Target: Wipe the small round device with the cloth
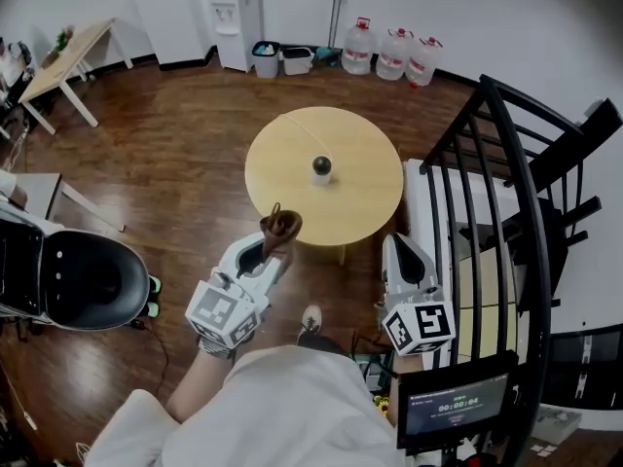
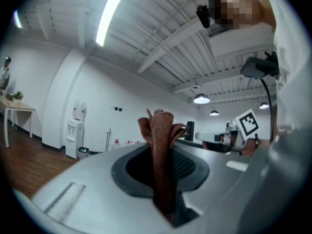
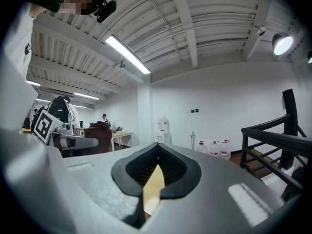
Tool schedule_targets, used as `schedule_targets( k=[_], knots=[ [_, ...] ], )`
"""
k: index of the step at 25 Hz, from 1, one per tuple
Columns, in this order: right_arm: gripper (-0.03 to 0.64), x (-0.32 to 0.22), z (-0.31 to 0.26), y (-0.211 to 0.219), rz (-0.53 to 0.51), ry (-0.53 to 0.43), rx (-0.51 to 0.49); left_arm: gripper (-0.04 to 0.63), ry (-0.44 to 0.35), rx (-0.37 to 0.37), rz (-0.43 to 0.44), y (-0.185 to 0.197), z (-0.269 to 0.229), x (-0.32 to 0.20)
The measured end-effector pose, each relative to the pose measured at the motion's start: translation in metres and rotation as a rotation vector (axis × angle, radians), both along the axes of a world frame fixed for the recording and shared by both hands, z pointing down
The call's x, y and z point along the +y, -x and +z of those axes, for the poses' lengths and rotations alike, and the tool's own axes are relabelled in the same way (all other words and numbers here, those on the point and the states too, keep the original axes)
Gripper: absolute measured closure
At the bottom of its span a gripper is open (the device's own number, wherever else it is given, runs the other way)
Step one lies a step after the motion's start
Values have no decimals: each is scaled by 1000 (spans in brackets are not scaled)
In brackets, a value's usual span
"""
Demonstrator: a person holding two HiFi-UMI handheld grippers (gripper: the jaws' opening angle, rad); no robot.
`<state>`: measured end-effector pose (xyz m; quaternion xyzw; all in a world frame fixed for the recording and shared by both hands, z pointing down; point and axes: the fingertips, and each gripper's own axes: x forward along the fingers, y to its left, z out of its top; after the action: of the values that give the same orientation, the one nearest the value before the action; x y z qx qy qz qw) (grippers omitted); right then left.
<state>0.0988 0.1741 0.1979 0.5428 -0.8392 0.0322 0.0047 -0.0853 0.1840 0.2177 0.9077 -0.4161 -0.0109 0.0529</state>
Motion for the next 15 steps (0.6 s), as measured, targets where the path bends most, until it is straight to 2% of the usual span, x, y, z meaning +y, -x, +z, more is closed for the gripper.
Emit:
schedule_targets(
  k=[9, 15],
  knots=[
    [614, -56, 7, -20, -59, 21, 12, 522, 6, -7, -32, -29, 2, -56],
    [614, -78, 12, -22, -86, 39, 14, 522, 28, -46, -23, -40, 9, -78]
  ],
)
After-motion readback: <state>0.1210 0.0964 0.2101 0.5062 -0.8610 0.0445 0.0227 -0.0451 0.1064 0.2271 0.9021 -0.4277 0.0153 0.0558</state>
